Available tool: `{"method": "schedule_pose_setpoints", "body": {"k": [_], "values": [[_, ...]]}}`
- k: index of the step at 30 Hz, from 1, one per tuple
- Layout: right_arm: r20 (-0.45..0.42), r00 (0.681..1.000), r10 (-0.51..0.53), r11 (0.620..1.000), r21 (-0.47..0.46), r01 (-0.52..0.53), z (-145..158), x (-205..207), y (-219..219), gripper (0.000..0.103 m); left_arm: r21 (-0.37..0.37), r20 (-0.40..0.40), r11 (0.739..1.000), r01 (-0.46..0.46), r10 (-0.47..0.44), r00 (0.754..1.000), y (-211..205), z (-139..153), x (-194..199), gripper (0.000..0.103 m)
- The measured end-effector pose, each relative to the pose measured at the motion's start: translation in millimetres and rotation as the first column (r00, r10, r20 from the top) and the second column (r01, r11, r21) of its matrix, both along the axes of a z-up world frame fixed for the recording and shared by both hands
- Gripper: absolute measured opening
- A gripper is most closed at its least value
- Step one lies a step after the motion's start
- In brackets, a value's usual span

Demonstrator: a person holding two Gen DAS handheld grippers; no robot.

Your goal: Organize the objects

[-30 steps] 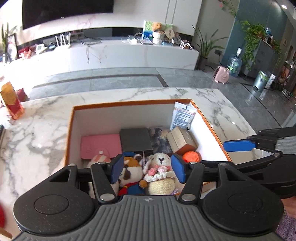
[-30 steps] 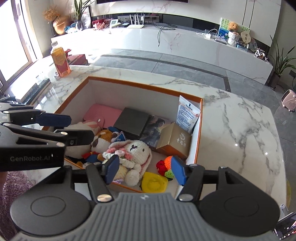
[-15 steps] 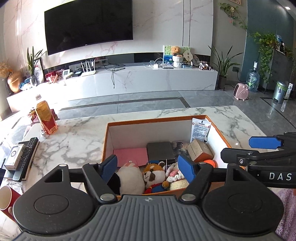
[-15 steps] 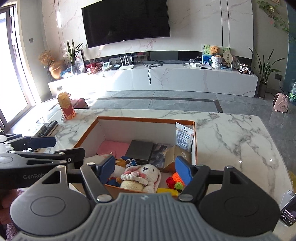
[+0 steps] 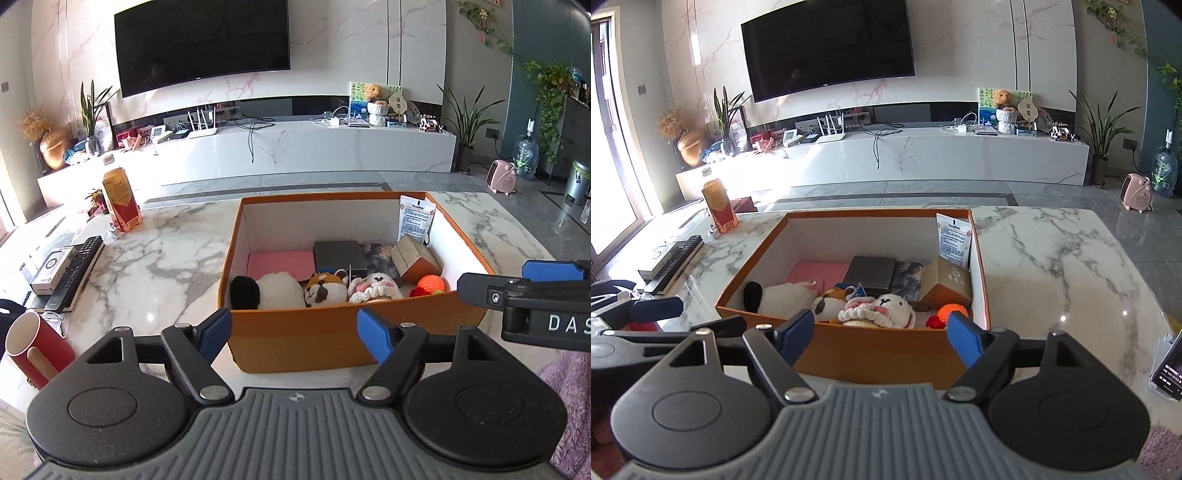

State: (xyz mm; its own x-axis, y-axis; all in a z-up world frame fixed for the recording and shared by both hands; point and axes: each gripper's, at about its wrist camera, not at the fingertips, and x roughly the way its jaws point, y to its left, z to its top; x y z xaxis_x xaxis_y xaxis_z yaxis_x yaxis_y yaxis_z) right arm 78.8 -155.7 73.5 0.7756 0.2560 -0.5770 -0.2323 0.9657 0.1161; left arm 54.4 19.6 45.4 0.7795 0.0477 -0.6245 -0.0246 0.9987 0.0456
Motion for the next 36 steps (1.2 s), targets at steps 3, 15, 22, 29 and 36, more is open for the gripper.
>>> {"method": "schedule_pose_setpoints", "body": {"k": [3,15,22,29,36], "values": [[-0.004,1.0,-0.012,1.0,0.014,0.012,-5,-5,-2,0.082,-0.011,0.019,1.0,-0.016,0.016,1.0,3,-4,-6,0.088],[0.004,1.0,0.001,1.0,0.023,-0.001,-8,-22,-1,0.082,0.021,0.046,0.999,-0.03,0.029,0.999,-1,1,-16,0.089],[0.013,1.0,0.009,1.0,0.023,-0.009,-3,-26,-1,0.082,0.021,0.054,0.999,-0.03,0.029,0.998,-3,6,-19,0.089],[0.015,1.0,0.007,1.0,0.022,-0.007,-4,-27,-1,0.082,0.02,0.057,1.0,-0.02,0.018,0.998,-5,7,-20,0.089],[0.011,1.0,0.02,1.0,0.012,-0.02,-4,-28,1,0.082,0.004,0.061,1.0,-0.02,0.02,0.998,-1,8,-21,0.089]]}}
